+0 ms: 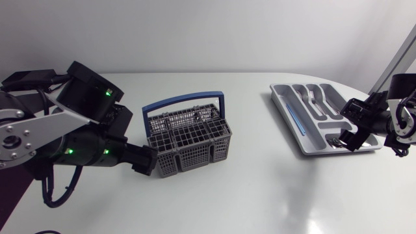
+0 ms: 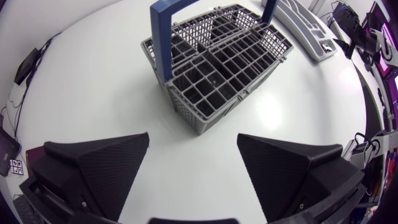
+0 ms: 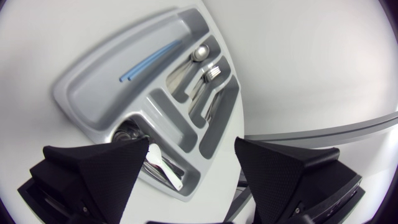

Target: Unload the cutlery basket into the drawer organizer.

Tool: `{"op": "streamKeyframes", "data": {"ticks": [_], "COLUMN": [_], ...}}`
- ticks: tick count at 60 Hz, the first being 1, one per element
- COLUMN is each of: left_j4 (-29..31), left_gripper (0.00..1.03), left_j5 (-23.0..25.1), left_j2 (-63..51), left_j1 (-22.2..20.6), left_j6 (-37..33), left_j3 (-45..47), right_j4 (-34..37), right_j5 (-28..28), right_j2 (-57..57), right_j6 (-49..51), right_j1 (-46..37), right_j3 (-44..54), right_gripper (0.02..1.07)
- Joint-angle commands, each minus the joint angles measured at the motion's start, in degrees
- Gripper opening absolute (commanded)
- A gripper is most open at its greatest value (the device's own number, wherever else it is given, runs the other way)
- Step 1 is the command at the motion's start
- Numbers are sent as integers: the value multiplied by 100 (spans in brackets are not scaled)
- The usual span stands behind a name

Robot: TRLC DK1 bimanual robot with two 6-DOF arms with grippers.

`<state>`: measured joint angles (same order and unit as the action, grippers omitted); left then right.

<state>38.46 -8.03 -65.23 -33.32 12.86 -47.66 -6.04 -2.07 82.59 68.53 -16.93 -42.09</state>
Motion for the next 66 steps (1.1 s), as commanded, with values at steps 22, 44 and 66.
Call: {"op": "streamKeyframes", "data": {"ticks": [22, 44, 66], "left_j4": [109, -269, -945], "left_gripper": [99, 99, 99], "left_j5": [-41, -32, -23], "left_j2": [-60, -596, -1519], "left_j1": [660, 1240, 1319], "left_j6": [-91, -249, -223], "left_j3": [336, 363, -42], "right_j4": [1703, 2204, 2248], "right_j5": [180, -163, -303], "right_j2": [-885, -639, 706], "right_j6": [-2090, -4041, -5104], "right_j1": [1851, 3213, 4004], "right_j3": [78, -414, -1337], "right_gripper": [102, 102, 102]}}
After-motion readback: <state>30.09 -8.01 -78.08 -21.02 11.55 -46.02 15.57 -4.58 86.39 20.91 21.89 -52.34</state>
